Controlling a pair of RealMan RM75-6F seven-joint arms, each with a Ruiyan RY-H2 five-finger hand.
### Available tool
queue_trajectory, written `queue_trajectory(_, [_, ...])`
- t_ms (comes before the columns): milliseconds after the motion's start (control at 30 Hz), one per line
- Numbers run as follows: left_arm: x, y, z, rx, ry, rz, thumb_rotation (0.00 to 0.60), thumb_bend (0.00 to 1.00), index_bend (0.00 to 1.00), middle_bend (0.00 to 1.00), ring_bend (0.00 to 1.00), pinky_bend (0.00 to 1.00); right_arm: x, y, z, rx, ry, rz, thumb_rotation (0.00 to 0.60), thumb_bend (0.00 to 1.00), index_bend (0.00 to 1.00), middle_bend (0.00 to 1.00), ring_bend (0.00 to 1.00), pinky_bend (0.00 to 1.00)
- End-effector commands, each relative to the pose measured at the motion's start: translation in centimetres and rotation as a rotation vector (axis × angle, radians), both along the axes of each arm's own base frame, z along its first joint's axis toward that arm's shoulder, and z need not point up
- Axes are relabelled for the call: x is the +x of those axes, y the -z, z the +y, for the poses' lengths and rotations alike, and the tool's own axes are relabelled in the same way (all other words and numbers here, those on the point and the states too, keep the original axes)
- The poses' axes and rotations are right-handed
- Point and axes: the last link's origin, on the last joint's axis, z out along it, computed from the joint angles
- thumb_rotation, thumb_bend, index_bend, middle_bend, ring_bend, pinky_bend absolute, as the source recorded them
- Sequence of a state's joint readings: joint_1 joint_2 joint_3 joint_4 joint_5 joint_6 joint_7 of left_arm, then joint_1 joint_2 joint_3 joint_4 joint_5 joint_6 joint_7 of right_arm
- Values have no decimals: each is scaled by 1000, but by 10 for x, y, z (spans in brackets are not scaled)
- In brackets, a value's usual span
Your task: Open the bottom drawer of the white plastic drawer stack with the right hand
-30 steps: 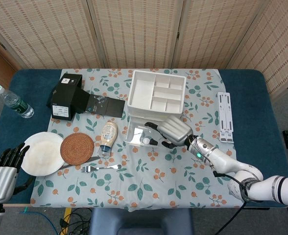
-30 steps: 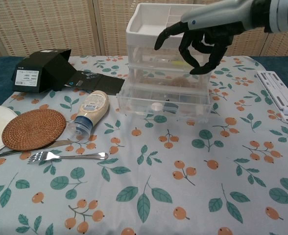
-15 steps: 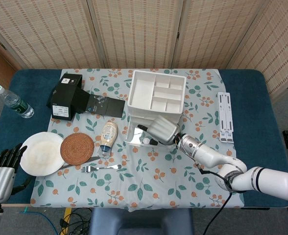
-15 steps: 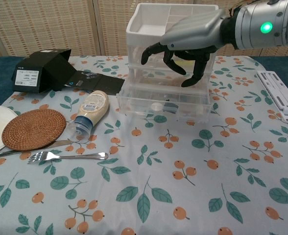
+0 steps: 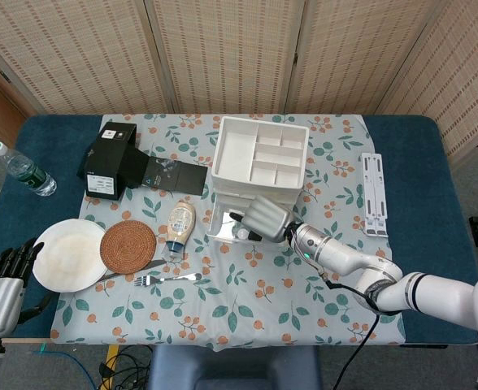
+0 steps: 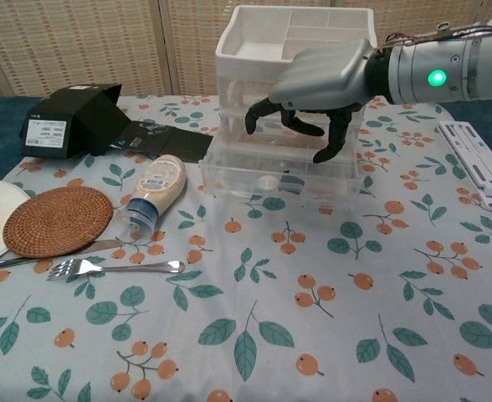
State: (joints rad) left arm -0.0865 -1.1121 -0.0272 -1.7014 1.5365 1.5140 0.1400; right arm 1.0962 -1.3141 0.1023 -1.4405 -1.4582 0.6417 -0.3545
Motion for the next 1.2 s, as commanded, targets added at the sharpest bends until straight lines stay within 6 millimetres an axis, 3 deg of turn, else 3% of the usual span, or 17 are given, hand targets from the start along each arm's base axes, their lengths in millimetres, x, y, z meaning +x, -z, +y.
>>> queue_trajectory(33, [-1, 0, 0, 0, -3, -2, 600, 255, 67, 72, 111, 93, -2, 4, -1, 6, -1, 10, 600, 228, 219, 725, 916, 1000])
queue_trajectory(1200, [-4, 2, -2, 7, -20, -3, 600, 255, 67, 72, 111, 92, -12, 27, -4, 51, -67, 93, 600, 262, 299, 760, 952, 1000])
